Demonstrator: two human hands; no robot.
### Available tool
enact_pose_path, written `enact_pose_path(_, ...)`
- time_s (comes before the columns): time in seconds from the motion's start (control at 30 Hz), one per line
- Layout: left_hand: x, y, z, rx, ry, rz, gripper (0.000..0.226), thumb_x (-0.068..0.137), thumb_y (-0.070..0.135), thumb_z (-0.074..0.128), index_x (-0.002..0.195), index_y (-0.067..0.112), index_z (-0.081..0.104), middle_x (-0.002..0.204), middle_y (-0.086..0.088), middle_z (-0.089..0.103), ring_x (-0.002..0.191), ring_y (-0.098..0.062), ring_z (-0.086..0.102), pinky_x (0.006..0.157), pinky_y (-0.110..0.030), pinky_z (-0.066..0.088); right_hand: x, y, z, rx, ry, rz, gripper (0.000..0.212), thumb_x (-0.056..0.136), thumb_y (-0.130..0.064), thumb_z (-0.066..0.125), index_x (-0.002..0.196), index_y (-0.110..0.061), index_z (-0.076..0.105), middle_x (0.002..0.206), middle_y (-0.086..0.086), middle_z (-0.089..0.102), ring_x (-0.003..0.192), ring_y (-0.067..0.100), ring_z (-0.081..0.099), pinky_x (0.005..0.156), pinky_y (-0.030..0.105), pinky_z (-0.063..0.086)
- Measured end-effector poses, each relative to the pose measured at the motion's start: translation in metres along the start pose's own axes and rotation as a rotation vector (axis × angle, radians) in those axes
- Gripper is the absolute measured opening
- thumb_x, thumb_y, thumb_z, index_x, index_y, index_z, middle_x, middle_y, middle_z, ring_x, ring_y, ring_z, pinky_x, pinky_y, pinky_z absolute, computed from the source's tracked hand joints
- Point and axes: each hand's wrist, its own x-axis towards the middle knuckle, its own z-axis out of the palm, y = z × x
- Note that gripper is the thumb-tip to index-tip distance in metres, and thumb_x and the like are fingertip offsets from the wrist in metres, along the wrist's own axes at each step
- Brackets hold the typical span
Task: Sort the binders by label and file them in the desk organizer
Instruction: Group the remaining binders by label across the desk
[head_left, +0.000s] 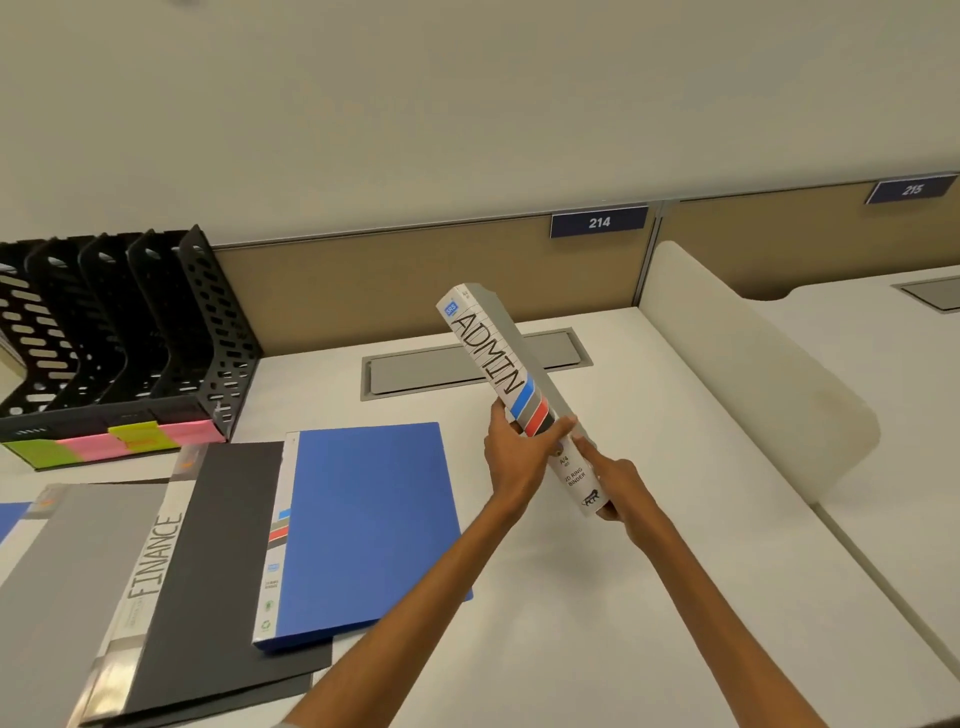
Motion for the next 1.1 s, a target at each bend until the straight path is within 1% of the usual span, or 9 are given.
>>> enact_pose_path(0.2, 0.014, 0.014, -0.013, 0.165, 0.152, 0.084, 0.054, 0.078, 0.025, 0.078, 0.125, 0.018, 0.053, 0.113, 0.003, 0.065, 0.089, -0.017, 0.067, 0.075, -0.03, 0.059, 0.006, -0.011, 0.013, -0.125, -0.178, -0.08, 0.087, 0.059, -0.086, 0.05, 0.109, -0.016, 0.062, 0.095, 0.0, 0.067, 0.055, 0.015, 0.07, 0.047, 0.022, 0.051)
enact_pose_path(0.27, 0.018, 0.02, -0.019, 0.219, 0.179, 0.135, 0.052, 0.076, 0.026, 0.078, 0.122, 0.017, 0.056, 0.108, 0.003, 0.067, 0.089, -0.016, 0.067, 0.071, -0.023, 0.057, 0.012, -0.018, 0.016, -0.127, -0.215, -0.129, 0.084, 0.057, -0.086, 0.054, 0.112, -0.023, 0.059, 0.095, -0.009, 0.064, 0.067, 0.016, 0.072, 0.047, 0.024, 0.053)
enact_pose_path(0.33, 0.02, 0.026, -0.024, 0.236, 0.192, 0.172, 0.052, 0.075, 0.025, 0.079, 0.122, 0.015, 0.058, 0.107, 0.003, 0.068, 0.089, -0.016, 0.067, 0.069, -0.016, 0.055, 0.022, -0.026, 0.021, -0.128, -0.232, -0.167, 0.088, 0.057, -0.085, 0.056, 0.121, -0.024, 0.056, 0.107, -0.006, 0.065, 0.082, 0.012, 0.067, 0.049, 0.024, 0.054)
enact_pose_path(0.43, 0.024, 0.033, -0.03, 0.229, 0.219, 0.195, 0.053, 0.075, 0.024, 0.079, 0.122, 0.015, 0.058, 0.108, 0.003, 0.069, 0.091, -0.017, 0.068, 0.074, -0.025, 0.06, 0.038, -0.035, 0.028, -0.141, -0.2, -0.191, 0.101, 0.059, -0.082, 0.058, 0.139, -0.021, 0.045, 0.141, 0.006, 0.046, 0.11, 0.021, 0.057, 0.065, 0.028, 0.054)
enact_pose_path(0.5, 0.027, 0.039, -0.034, 0.214, 0.229, 0.218, 0.053, 0.074, 0.024, 0.079, 0.122, 0.017, 0.059, 0.108, 0.005, 0.069, 0.09, -0.016, 0.068, 0.075, -0.028, 0.061, 0.046, -0.041, 0.033, -0.14, -0.175, -0.192, 0.105, 0.057, -0.081, 0.06, 0.142, -0.023, 0.042, 0.15, 0.005, 0.033, 0.123, 0.028, 0.05, 0.078, 0.037, 0.05)
enact_pose_path(0.73, 0.033, 0.061, -0.05, 0.162, 0.19, 0.282, 0.044, 0.067, 0.024, 0.081, 0.108, 0.024, 0.067, 0.089, 0.019, 0.07, 0.078, -0.004, 0.068, 0.061, -0.012, 0.055, 0.071, -0.076, 0.042, -0.042, -0.132, -0.227, 0.096, 0.061, -0.071, 0.063, 0.142, -0.023, 0.043, 0.157, 0.0, 0.014, 0.136, 0.032, 0.039, 0.099, 0.054, 0.045)
enact_pose_path(0.83, 0.036, 0.069, -0.054, 0.114, 0.165, 0.289, 0.041, 0.064, 0.019, 0.079, 0.105, 0.019, 0.07, 0.088, 0.013, 0.073, 0.076, -0.008, 0.07, 0.062, -0.017, 0.055, 0.082, -0.102, 0.034, 0.011, -0.169, -0.279, 0.086, 0.073, -0.069, 0.064, 0.144, -0.026, 0.039, 0.157, -0.002, 0.02, 0.137, 0.03, 0.038, 0.101, 0.055, 0.043)
enact_pose_path(0.97, 0.038, 0.08, -0.059, 0.093, 0.125, 0.314, 0.047, 0.062, 0.022, 0.077, 0.108, 0.015, 0.069, 0.092, 0.004, 0.073, 0.075, -0.013, 0.069, 0.06, -0.015, 0.052, 0.085, -0.126, 0.033, 0.089, -0.315, -0.321, 0.087, 0.069, -0.077, 0.058, 0.141, -0.032, 0.038, 0.148, -0.002, 0.039, 0.132, 0.023, 0.041, 0.104, 0.06, 0.039)
enact_pose_path(1.1, 0.036, 0.092, -0.061, 0.062, 0.083, 0.321, 0.046, 0.06, 0.023, 0.076, 0.105, 0.017, 0.07, 0.088, 0.005, 0.073, 0.074, -0.013, 0.069, 0.06, -0.017, 0.053, 0.087, -0.128, 0.037, 0.153, -0.434, -0.328, 0.084, 0.072, -0.079, 0.056, 0.141, -0.036, 0.035, 0.145, -0.006, 0.043, 0.133, 0.022, 0.041, 0.106, 0.067, 0.033)
